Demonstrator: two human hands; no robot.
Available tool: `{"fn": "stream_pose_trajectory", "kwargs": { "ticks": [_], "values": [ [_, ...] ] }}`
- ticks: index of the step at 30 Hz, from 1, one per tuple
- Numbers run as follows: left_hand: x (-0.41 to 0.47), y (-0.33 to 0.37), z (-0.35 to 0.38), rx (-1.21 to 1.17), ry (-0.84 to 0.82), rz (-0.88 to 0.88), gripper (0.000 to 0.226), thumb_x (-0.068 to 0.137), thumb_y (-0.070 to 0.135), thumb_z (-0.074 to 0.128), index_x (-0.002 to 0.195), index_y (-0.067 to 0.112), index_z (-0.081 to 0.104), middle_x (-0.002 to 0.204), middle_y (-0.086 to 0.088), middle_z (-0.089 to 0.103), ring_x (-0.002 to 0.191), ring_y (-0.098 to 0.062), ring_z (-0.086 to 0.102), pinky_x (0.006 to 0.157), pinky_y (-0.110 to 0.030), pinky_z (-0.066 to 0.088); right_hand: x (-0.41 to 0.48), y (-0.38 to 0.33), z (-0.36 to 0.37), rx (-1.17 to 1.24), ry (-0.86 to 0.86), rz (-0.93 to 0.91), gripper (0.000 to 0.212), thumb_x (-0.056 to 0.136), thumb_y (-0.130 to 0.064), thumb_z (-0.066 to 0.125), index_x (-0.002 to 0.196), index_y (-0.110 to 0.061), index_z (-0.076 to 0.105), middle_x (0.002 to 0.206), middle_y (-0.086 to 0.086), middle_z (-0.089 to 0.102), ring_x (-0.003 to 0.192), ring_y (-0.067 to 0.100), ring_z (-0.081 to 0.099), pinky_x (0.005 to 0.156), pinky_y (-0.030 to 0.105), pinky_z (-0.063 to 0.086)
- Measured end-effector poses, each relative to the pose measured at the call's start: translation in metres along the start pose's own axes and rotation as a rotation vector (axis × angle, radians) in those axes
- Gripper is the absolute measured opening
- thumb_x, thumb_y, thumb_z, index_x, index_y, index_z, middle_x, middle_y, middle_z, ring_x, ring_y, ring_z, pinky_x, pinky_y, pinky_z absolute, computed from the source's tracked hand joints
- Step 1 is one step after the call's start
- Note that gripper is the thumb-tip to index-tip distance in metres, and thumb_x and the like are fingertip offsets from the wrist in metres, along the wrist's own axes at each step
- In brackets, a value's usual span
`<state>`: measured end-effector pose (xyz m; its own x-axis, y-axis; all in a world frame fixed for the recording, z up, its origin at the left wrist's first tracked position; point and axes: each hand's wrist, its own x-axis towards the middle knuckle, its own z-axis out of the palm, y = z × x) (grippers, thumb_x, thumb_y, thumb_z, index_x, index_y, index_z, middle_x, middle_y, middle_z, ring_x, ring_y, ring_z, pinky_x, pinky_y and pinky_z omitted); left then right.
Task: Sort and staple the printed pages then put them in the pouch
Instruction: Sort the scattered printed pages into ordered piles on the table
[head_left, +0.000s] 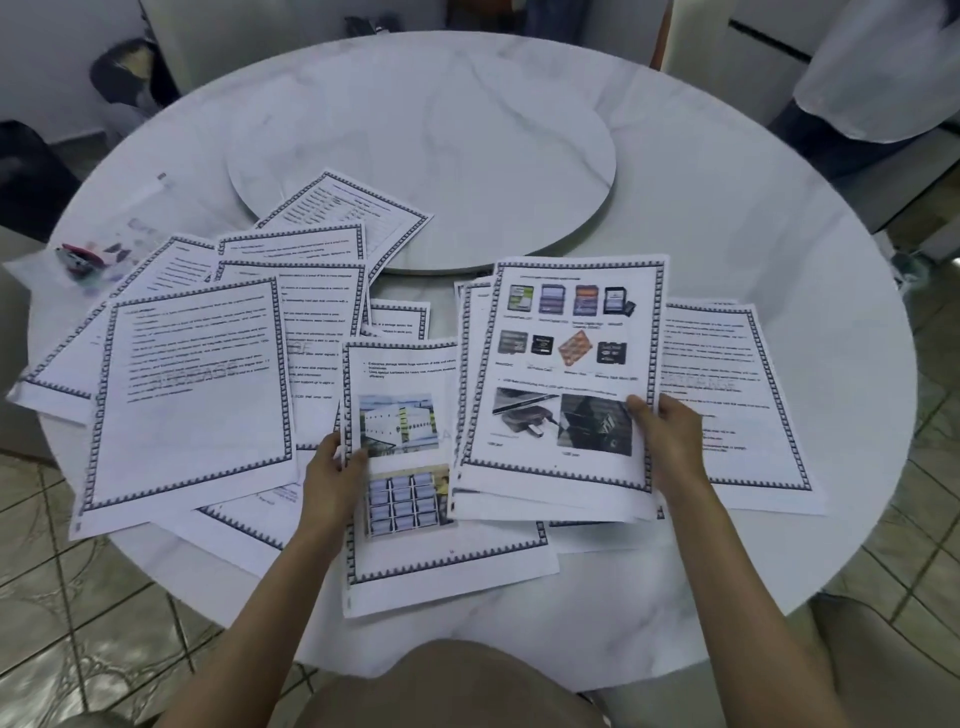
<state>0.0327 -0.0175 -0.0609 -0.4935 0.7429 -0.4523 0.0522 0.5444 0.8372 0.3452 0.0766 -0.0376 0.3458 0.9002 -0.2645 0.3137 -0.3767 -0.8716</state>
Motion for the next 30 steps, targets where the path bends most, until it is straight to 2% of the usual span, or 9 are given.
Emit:
{"fn": "stream_pose_trajectory", "kwargs": {
  "ticks": [2, 6, 9, 12, 15, 17, 20, 24, 30],
  "values": [
    [-0.001, 0.0, 0.001, -0.011, 0.001, -0.006, 0.047, 0.098, 0.018, 0.045, 0.142, 0.008, 0.034, 0.144, -0.013, 0.041, 0.135, -0.029, 0.036, 0.107, -0.044, 0.033, -0.007, 0.001, 0.01, -0.022, -0.077, 0.004, 0.025, 0.087, -0.022, 0.062, 0.091, 0.003, 0.065, 0.094, 0.024, 0.068, 0.088, 0.036, 0.065, 0.083, 0.048, 0.053],
    [-0.005, 0.003, 0.006, -0.043, 0.006, -0.002, 0.052, 0.099, 0.023, 0.043, 0.146, 0.009, 0.026, 0.152, -0.01, 0.031, 0.138, -0.027, 0.03, 0.109, -0.042, 0.029, -0.027, 0.002, 0.032, -0.067, -0.236, -0.042, 0.021, 0.088, -0.024, 0.062, 0.089, -0.003, 0.067, 0.087, 0.015, 0.07, 0.08, 0.027, 0.066, 0.075, 0.037, 0.053],
    [-0.008, 0.005, 0.009, -0.073, 0.01, 0.002, 0.057, 0.098, 0.029, 0.044, 0.147, 0.009, 0.023, 0.153, -0.008, 0.027, 0.14, -0.027, 0.028, 0.111, -0.04, 0.026, -0.042, 0.003, 0.047, -0.083, -0.32, -0.059, 0.019, 0.089, -0.02, 0.06, 0.102, -0.006, 0.067, 0.088, 0.004, 0.066, 0.074, 0.014, 0.062, 0.067, 0.026, 0.052],
    [-0.008, 0.003, 0.008, -0.03, -0.009, 0.019, 0.059, 0.095, 0.031, 0.049, 0.146, 0.01, 0.027, 0.15, -0.008, 0.033, 0.137, -0.027, 0.033, 0.113, -0.042, 0.028, -0.054, 0.006, 0.06, -0.126, -0.411, -0.102, 0.021, 0.089, -0.018, 0.06, 0.105, -0.006, 0.067, 0.09, 0.001, 0.065, 0.077, 0.013, 0.06, 0.066, 0.019, 0.046],
    [-0.007, 0.001, 0.0, 0.051, -0.01, 0.057, 0.048, 0.095, 0.024, 0.05, 0.139, 0.007, 0.039, 0.139, -0.01, 0.048, 0.127, -0.03, 0.046, 0.107, -0.044, 0.036, -0.058, 0.008, 0.064, -0.17, -0.458, -0.161, 0.023, 0.089, -0.021, 0.06, 0.106, -0.007, 0.067, 0.091, -0.001, 0.065, 0.076, 0.004, 0.057, 0.064, 0.015, 0.042],
    [-0.007, 0.001, -0.008, 0.067, 0.0, 0.065, 0.047, 0.096, 0.023, 0.049, 0.138, 0.006, 0.039, 0.139, -0.011, 0.048, 0.126, -0.029, 0.046, 0.107, -0.044, 0.036, -0.053, 0.007, 0.061, -0.188, -0.406, -0.179, 0.023, 0.089, -0.021, 0.06, 0.105, -0.007, 0.067, 0.093, 0.0, 0.064, 0.079, 0.006, 0.057, 0.066, 0.012, 0.041],
    [-0.006, 0.003, -0.023, 0.069, 0.028, 0.081, 0.047, 0.096, 0.023, 0.049, 0.139, 0.007, 0.039, 0.139, -0.011, 0.048, 0.126, -0.029, 0.046, 0.108, -0.044, 0.035, -0.038, 0.005, 0.047, -0.192, -0.261, -0.202, 0.02, 0.089, -0.016, 0.061, 0.105, -0.007, 0.067, 0.095, 0.0, 0.063, 0.079, 0.005, 0.054, 0.062, 0.001, 0.039],
    [-0.006, 0.003, -0.046, 0.101, 0.051, 0.118, 0.033, 0.097, 0.014, 0.045, 0.129, 0.005, 0.047, 0.125, -0.013, 0.056, 0.105, -0.023, 0.052, 0.092, -0.035, 0.039, -0.014, 0.009, 0.023, -0.308, -0.111, -0.266, 0.021, 0.087, -0.011, 0.062, 0.105, -0.004, 0.066, 0.103, 0.012, 0.062, 0.085, 0.014, 0.053, 0.078, 0.015, 0.037],
    [-0.004, -0.006, -0.066, 0.161, 0.085, 0.112, 0.027, 0.098, 0.012, 0.04, 0.123, 0.005, 0.049, 0.12, -0.018, 0.057, 0.097, -0.026, 0.051, 0.085, -0.035, 0.039, 0.006, 0.013, 0.0, -0.375, -0.023, -0.326, 0.026, 0.087, -0.009, 0.062, 0.111, -0.001, 0.062, 0.107, 0.02, 0.056, 0.093, 0.024, 0.055, 0.083, 0.024, 0.038]
  ]
}}
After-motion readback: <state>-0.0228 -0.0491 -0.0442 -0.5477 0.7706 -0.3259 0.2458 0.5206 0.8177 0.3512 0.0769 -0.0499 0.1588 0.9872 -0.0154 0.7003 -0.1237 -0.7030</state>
